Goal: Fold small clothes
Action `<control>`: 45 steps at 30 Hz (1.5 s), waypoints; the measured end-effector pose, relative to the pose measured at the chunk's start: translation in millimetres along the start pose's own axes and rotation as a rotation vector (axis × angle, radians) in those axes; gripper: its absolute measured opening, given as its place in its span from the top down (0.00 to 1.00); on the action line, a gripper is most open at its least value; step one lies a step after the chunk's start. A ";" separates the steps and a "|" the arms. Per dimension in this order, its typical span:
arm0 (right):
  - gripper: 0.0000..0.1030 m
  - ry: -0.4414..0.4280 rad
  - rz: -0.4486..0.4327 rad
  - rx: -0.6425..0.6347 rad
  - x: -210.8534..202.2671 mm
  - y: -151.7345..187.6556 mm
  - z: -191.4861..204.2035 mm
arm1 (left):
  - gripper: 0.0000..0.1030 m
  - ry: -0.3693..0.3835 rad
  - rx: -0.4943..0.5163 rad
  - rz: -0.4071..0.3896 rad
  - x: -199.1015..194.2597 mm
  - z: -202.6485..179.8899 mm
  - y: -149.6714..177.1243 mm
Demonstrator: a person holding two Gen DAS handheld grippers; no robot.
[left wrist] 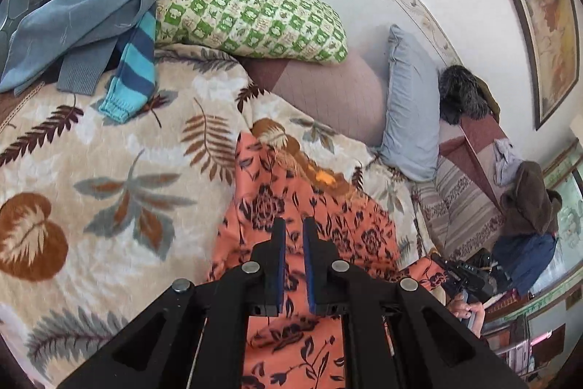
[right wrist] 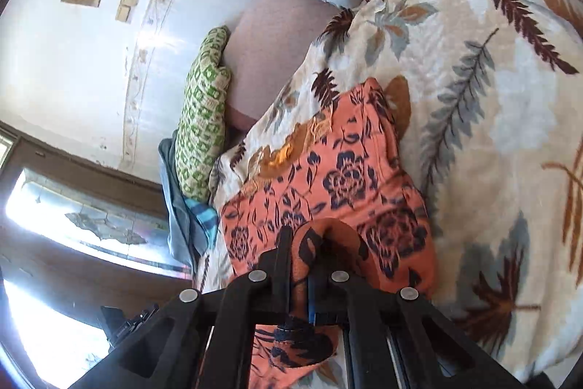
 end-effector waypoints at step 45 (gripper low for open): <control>0.94 -0.072 -0.094 -0.056 61.3 -70.4 1.0 | 0.93 0.007 -0.066 0.116 51.5 -26.3 109.0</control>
Point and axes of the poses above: each gripper's, at about its wrist camera, not at the fingertips, and x roughly the way its jaws point, z to its left, y to its underside, the point moved 8 cm from there along x, roughly the way its jaws point, and after that the axes turned 8 degrees about x, right-handed, at the moved point
